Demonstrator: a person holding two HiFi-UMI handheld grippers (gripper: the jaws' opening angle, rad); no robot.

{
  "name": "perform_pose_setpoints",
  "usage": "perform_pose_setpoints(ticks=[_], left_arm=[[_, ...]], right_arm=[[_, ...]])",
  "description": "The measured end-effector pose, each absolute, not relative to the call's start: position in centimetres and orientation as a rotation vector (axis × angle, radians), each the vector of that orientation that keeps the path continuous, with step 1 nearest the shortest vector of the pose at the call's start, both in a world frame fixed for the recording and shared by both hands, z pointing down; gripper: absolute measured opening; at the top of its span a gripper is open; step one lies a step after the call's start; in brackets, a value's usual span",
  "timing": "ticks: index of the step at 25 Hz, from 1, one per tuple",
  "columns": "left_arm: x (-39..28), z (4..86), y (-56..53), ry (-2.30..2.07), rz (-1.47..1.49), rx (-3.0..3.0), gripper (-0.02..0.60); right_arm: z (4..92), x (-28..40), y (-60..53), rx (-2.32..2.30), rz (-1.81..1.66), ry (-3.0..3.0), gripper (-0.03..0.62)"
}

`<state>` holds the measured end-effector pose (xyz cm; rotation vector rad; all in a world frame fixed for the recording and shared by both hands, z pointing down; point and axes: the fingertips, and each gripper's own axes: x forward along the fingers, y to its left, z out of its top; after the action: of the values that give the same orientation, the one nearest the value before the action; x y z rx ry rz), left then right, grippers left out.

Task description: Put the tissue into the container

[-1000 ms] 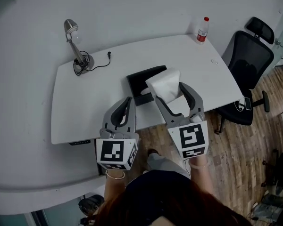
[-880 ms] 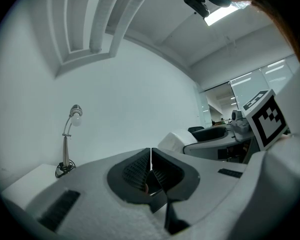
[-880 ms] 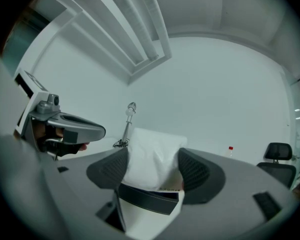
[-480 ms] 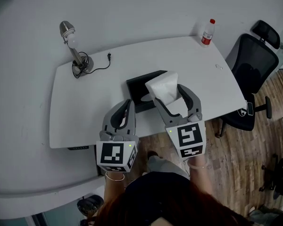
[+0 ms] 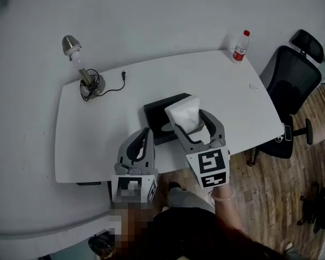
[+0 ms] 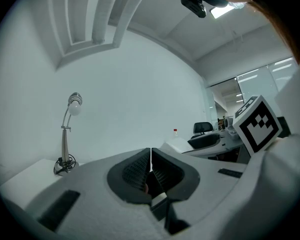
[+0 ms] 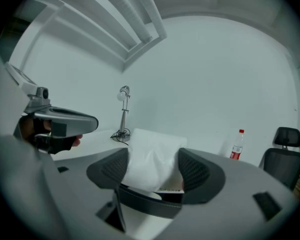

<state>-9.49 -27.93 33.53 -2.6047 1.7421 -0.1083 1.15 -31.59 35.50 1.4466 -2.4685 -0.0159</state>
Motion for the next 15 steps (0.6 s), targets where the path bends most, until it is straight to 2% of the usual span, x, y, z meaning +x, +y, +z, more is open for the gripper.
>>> perform_pose_setpoints(ticks=[15], left_arm=[[-11.4, 36.1, -31.0, 1.813, -0.131, -2.642, 0.029]], right_arm=[[40.2, 0.0, -35.4, 1.387, 0.127, -2.358, 0.331]])
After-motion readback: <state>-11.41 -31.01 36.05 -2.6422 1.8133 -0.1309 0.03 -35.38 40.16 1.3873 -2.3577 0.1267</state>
